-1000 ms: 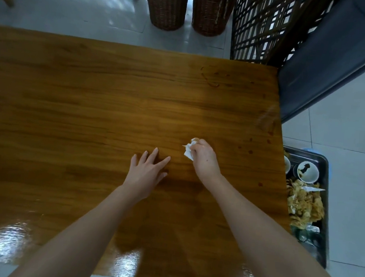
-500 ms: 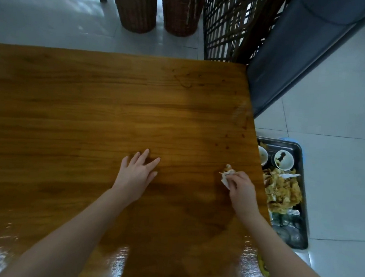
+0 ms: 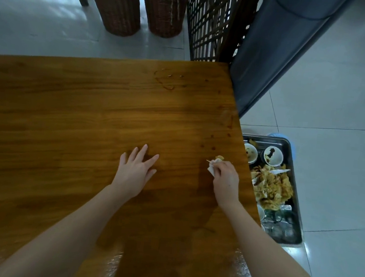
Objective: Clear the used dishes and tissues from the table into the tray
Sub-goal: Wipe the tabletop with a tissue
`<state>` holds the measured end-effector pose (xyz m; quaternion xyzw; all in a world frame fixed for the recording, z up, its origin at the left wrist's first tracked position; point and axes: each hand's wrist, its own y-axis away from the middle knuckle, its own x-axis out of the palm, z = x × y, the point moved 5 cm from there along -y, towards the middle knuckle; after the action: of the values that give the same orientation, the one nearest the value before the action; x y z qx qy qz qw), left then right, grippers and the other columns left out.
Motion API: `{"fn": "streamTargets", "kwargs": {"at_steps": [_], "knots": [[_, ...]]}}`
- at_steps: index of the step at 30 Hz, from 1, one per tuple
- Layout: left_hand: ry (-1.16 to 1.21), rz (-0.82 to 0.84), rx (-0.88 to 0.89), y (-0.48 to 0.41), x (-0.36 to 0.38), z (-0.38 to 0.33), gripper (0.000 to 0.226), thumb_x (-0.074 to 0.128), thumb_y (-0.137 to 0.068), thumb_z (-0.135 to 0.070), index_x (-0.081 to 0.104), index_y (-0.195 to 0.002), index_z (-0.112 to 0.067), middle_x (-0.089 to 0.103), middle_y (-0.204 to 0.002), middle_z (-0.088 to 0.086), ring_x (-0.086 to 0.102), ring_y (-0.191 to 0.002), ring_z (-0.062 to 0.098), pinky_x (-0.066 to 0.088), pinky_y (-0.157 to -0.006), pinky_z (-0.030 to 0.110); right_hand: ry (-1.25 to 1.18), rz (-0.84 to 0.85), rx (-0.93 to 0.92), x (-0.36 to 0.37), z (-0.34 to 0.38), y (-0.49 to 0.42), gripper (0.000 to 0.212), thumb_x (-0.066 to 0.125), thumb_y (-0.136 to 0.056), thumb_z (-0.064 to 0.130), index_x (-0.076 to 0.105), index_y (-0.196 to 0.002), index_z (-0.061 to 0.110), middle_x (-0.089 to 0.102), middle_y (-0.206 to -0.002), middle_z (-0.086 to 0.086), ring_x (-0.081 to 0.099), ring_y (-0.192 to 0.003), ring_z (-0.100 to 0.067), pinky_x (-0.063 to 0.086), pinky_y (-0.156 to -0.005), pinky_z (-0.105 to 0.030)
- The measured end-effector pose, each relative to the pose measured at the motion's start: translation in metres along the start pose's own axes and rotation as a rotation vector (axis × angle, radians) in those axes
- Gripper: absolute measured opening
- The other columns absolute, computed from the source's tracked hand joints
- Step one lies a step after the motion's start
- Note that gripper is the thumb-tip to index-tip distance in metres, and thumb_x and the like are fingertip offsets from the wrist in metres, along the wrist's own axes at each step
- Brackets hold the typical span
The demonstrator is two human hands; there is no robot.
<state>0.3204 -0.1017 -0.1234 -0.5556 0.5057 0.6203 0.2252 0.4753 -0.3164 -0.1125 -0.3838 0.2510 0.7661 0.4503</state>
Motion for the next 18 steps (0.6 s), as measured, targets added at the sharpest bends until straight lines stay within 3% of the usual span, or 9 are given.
{"fn": "streamTargets", "kwargs": {"at_steps": [8,13,15,18], "knots": [[-0.023,0.045,-0.020,-0.011,0.003,0.000,0.052,0.028,-0.098,-0.051,0.016,-0.148,-0.042,0.007,-0.160,0.006,0.012,-0.146,0.030,0.007,-0.113,0.058,-0.013,0.022,-0.082,0.005,0.012,-0.054,0.021,0.050,-0.095,0.007,0.067,-0.107,0.007,0.061,-0.096,-0.002,0.052,-0.088,-0.010,0.036,-0.072,-0.013],[-0.018,0.116,-0.021,-0.014,-0.001,-0.001,0.053,0.025,-0.097,-0.055,0.013,-0.148,-0.044,0.003,-0.160,0.004,0.008,-0.146,0.030,0.003,-0.112,0.061,-0.023,-0.074,0.037,0.002,0.010,-0.072,0.021,0.052,-0.095,0.008,0.068,-0.108,0.006,0.055,-0.093,0.003,0.050,-0.084,-0.007,0.036,-0.067,-0.009],[0.004,0.145,-0.030,-0.014,-0.003,-0.002,0.053,0.024,-0.098,-0.054,0.013,-0.148,-0.043,0.002,-0.161,0.004,0.007,-0.147,0.030,0.001,-0.112,0.061,-0.011,-0.081,0.038,0.010,0.019,-0.066,0.020,0.051,-0.094,0.007,0.067,-0.106,0.006,0.059,-0.099,-0.002,0.052,-0.089,-0.008,0.041,-0.076,-0.014],[0.019,0.171,-0.023,-0.015,-0.007,-0.002,0.052,0.024,-0.098,-0.054,0.015,-0.148,-0.043,0.003,-0.160,0.004,0.008,-0.146,0.031,0.001,-0.111,0.062,-0.028,0.039,-0.090,0.037,0.047,-0.051,0.021,0.049,-0.095,0.008,0.065,-0.108,0.007,0.059,-0.109,-0.003,0.054,-0.099,-0.011,0.048,-0.087,-0.025]]}}
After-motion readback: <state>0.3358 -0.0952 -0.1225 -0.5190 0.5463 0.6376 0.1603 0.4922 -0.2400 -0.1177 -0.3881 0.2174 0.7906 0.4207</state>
